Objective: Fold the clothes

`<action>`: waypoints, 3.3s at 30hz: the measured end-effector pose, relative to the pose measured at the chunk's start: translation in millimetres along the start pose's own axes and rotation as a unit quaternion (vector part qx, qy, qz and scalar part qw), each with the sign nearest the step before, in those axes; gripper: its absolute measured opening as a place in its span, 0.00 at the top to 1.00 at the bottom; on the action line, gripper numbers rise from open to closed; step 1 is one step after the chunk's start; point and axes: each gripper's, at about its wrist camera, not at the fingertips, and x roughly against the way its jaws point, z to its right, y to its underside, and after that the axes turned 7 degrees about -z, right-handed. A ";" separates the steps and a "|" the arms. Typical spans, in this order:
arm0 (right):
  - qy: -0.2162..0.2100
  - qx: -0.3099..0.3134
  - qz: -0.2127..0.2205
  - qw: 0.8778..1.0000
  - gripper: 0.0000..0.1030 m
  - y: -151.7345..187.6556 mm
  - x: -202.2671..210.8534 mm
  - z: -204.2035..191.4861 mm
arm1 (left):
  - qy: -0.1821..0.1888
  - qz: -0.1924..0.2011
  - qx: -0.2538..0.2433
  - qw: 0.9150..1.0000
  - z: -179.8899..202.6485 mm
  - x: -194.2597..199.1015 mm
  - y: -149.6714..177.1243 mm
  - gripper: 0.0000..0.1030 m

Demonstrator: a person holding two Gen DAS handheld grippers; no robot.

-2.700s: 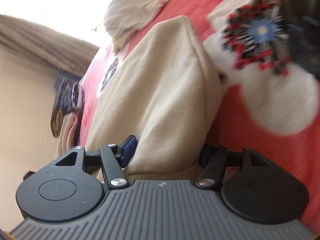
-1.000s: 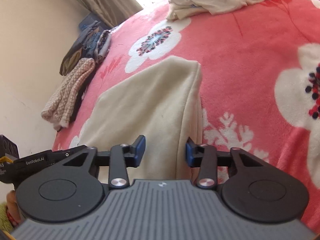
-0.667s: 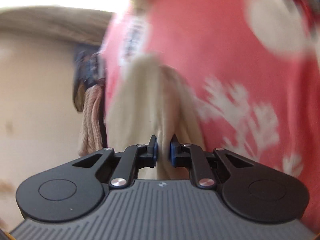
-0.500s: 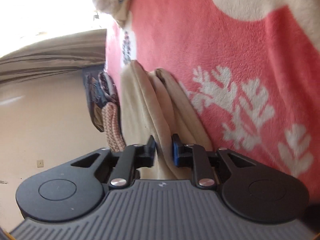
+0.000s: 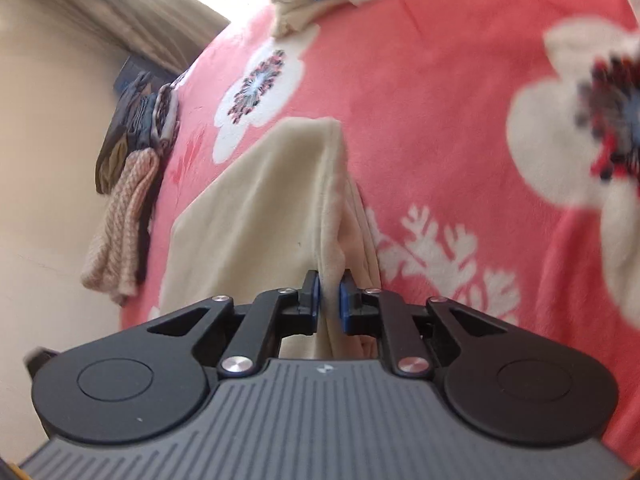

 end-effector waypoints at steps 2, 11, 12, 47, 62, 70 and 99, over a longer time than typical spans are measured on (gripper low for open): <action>-0.032 -0.031 0.010 0.999 0.84 2.6 7.6 9.6 | 0.004 0.001 0.003 1.000 -1.3 0.2 0.5 0.25; 0.075 0.126 0.076 0.986 0.95 8.0 16.4 -41.9 | 0.014 0.002 -0.015 1.000 6.5 4.3 4.5 0.25; 0.101 0.137 0.067 0.983 0.95 5.9 6.4 -40.9 | 0.015 -0.001 -0.016 1.000 7.2 3.8 5.0 0.25; 0.130 0.359 0.041 0.923 0.92 -30.9 -104.9 -154.0 | 0.015 -0.078 -0.035 0.996 -1.0 -13.0 13.1 0.23; 0.058 0.473 -0.043 0.878 0.94 1.7 -138.9 -222.5 | 0.012 -0.088 -0.040 0.995 -0.8 -8.9 11.8 0.24; 0.088 0.365 -0.059 0.925 0.98 -5.5 -171.4 -195.4 | -0.035 -0.075 -0.071 0.994 11.6 2.7 15.8 0.25; 0.167 0.389 -0.146 0.894 0.83 112.6 -49.6 -102.4 | -0.230 -0.060 -0.151 0.960 81.6 -4.1 30.0 0.24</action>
